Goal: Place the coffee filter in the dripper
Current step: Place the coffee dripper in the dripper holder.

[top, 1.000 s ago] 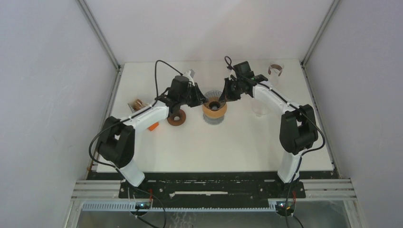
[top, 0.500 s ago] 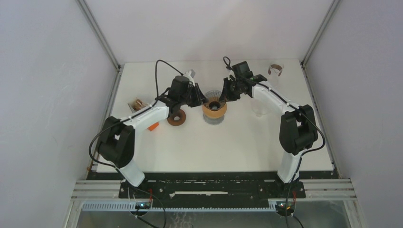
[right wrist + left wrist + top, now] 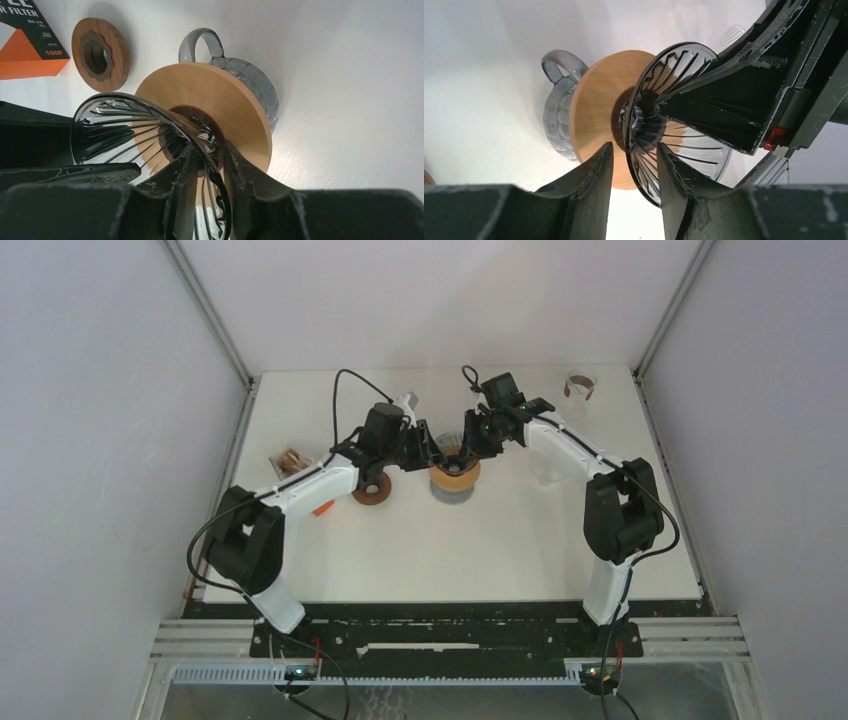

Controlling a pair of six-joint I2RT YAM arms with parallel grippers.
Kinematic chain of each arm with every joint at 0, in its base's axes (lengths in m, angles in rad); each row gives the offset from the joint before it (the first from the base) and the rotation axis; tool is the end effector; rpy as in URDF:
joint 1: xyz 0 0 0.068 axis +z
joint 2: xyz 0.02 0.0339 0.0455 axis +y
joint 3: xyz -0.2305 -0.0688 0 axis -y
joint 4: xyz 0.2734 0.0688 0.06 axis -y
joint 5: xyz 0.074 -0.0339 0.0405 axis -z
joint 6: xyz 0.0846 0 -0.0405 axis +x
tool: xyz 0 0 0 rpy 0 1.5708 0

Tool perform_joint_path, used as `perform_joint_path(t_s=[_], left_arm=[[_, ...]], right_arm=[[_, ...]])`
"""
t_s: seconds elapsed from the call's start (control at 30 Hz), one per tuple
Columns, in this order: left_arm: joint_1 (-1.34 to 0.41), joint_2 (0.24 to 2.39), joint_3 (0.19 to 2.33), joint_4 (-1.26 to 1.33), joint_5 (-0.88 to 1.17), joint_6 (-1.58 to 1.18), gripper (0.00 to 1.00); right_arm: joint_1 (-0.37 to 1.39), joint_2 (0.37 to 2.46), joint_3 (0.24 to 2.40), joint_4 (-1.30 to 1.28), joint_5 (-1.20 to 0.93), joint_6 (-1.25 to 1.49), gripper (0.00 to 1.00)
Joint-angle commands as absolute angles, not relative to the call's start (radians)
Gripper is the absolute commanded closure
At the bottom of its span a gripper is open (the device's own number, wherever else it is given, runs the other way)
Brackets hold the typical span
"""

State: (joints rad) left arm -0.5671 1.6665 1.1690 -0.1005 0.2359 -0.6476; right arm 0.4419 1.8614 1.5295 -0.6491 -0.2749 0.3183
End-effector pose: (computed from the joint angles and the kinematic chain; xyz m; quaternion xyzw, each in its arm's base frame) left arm 0.3606 -0.2531 0.1772 0.0196 0.8794 -0.3503 0.3218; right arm 0.3974 0.2134 0.1728 -0.0983 0.9435 0.2286 0.2187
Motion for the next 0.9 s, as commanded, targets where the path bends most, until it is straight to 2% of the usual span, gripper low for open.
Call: perform_joint_path(t_s=[0.0,0.17,0.37,0.57,0.73,0.87], left_arm=[[-0.559,1.600,1.228,-0.101,0.249,-0.637,0.57],[-0.548,1.576,1.220,-0.098,0.237,-0.638,0.51],[-0.542,1.552,1.217,-0.095,0.224,-0.634,0.43],[-0.537,1.517,1.202,-0.089,0.205,-0.630,0.34],[-0.533,1.465,1.173,-0.087,0.182,-0.621,0.26],[-0.523,1.411,1.144,-0.089,0.168,-0.619,0.23]], right_arm=[[0.445,1.846,1.552,-0.745,-0.239,0.281,0.66],[0.444,1.825,1.566,-0.753,-0.241,0.277,0.58],[0.444,1.804,1.582,-0.754,-0.255,0.281,0.53],[0.441,1.786,1.600,-0.750,-0.260,0.285,0.41],[0.435,1.766,1.622,-0.741,-0.260,0.300,0.36],[0.427,1.740,1.638,-0.737,-0.246,0.305,0.32]])
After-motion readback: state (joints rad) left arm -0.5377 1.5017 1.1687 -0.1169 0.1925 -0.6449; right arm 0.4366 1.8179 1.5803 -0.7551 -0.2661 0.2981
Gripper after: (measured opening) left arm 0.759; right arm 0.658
